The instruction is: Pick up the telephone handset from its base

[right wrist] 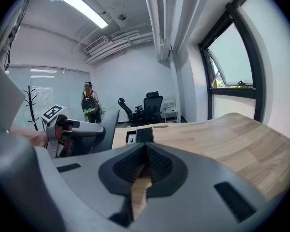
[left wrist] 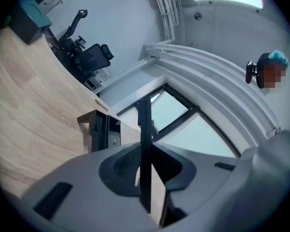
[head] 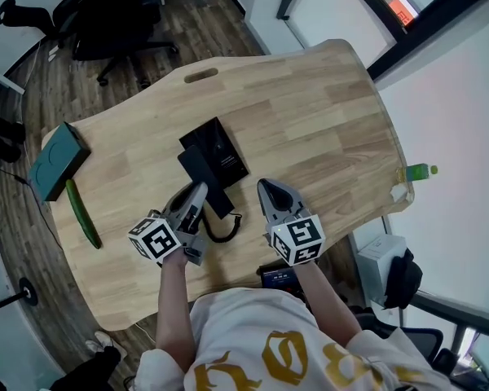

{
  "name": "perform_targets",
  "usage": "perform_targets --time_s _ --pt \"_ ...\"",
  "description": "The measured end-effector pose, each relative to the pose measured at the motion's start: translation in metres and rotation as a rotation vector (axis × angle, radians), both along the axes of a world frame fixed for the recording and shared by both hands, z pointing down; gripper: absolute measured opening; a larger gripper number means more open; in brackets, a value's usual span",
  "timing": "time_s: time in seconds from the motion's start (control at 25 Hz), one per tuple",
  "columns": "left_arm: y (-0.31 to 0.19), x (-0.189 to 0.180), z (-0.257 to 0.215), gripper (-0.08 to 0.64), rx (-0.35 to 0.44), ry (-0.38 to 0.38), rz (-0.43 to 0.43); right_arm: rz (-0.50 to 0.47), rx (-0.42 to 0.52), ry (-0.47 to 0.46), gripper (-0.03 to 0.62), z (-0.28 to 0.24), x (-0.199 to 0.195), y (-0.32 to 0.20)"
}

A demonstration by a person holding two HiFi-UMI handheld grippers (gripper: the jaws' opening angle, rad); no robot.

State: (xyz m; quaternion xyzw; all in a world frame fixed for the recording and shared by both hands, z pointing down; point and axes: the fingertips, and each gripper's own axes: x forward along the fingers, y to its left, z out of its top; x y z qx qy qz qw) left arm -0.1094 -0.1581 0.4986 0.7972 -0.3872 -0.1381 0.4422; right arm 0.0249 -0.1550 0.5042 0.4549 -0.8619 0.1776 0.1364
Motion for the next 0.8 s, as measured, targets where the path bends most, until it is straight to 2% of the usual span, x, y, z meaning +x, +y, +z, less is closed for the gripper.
perform_targets --time_s 0.44,0.64,0.8 --pt "0.029 -0.001 -0.027 0.072 0.049 0.040 0.053 0.023 0.048 0.004 0.005 -0.013 0.000 0.022" --pt "0.046 0.005 -0.042 0.072 0.076 0.042 0.111 0.024 0.073 -0.011 0.005 -0.024 -0.006 0.031" --pt "0.059 0.007 -0.050 0.072 0.085 0.084 0.128 0.030 0.102 -0.025 0.005 -0.035 -0.008 0.037"
